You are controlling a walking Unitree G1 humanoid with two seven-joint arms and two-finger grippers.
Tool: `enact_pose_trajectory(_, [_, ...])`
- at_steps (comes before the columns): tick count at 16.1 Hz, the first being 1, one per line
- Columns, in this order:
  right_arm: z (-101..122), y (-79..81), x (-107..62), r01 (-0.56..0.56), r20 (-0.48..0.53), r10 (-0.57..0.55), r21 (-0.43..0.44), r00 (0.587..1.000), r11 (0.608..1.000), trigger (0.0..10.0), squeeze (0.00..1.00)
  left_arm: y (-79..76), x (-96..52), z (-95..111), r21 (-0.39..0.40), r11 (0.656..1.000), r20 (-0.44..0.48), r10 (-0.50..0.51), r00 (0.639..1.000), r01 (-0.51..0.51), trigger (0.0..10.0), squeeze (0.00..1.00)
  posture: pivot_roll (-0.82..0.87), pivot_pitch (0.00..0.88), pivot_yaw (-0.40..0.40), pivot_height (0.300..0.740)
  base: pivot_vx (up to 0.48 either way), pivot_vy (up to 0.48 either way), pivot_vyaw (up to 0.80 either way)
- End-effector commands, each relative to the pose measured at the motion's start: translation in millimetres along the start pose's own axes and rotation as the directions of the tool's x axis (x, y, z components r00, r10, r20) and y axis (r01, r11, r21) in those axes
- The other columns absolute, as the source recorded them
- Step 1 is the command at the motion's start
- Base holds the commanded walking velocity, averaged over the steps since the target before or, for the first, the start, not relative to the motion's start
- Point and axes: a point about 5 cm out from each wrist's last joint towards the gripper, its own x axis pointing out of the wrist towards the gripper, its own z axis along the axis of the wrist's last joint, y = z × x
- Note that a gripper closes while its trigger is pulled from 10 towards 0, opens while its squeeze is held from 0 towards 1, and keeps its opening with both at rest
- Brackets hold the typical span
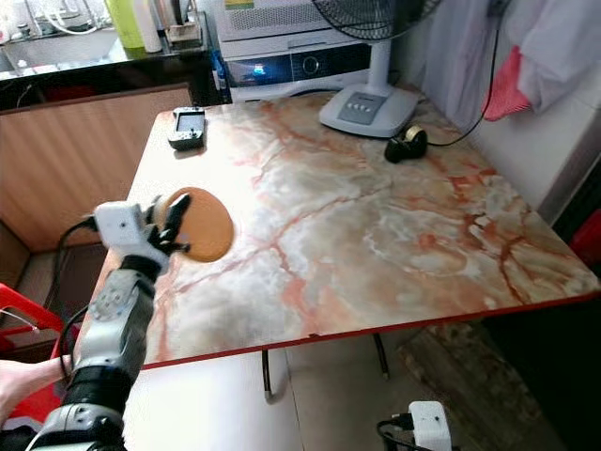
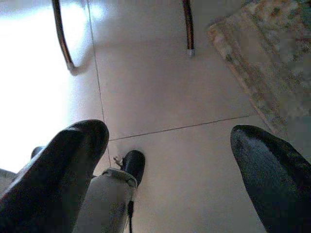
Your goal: Restocking fridge
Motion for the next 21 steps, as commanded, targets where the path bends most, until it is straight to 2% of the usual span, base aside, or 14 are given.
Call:
enact_pose_trajectory(1, [-0.5,1.6,0.0,0.004,0.011,-0.004,0.021,1.0,1.0,10.0,0.0,3.7,-1.5,4.6,0.067,0.998,0.024,0.015,1.0,-0.017,10.0,0.0,-0.03,0.0,0.051,0.74,0.0,0.0,0.0])
enact_pose_trajectory(2, [-0.5,1.4,0.0,0.004,0.012,-0.004,0.019,1.0,1.0,10.0,0.0,2.8,-2.5,4.0,0.118,0.993,0.024,0.011,1.0,-0.014,10.0,0.0,-0.03,0.0,0.048,0.74,0.0,0.0,0.0])
enact_pose_trajectory(3, [-0.7,1.2,-0.1,0.006,0.012,-0.007,0.015,1.0,1.0,10.0,0.0,2.3,-3.6,4.3,0.133,0.991,0.032,0.019,0.999,-0.023,10.0,0.0,-0.03,0.0,0.048,0.74,0.0,0.0,0.0])
enact_pose_trajectory(9, [-2.6,0.8,-0.6,0.012,0.007,-0.012,0.031,1.0,0.999,10.0,0.0,2.3,-3.7,4.5,0.154,0.987,0.038,0.05,0.998,-0.056,10.0,0.0,-0.02,0.0,0.041,0.74,0.0,0.0,-0.07])
enact_pose_trajectory(20, [-2.1,1.5,-0.3,0.003,0.007,-0.003,0.036,1.0,0.999,10.0,0.0,2.3,-2.1,5.2,0.175,0.982,0.043,0.062,0.997,-0.068,10.0,0.0,-0.02,0.0,0.041,0.74,0.0,0.0,-0.8])
enact_pose_trajectory(21, [-0.8,0.5,0.1,0.001,-0.005,-0.001,0.02,1.0,1.0,10.0,0.0,3.5,1.4,9.1,0.203,0.977,0.05,0.061,0.997,-0.07,10.0,0.0,0.01,0.0,0.034,0.74,0.0,0.0,-0.8])
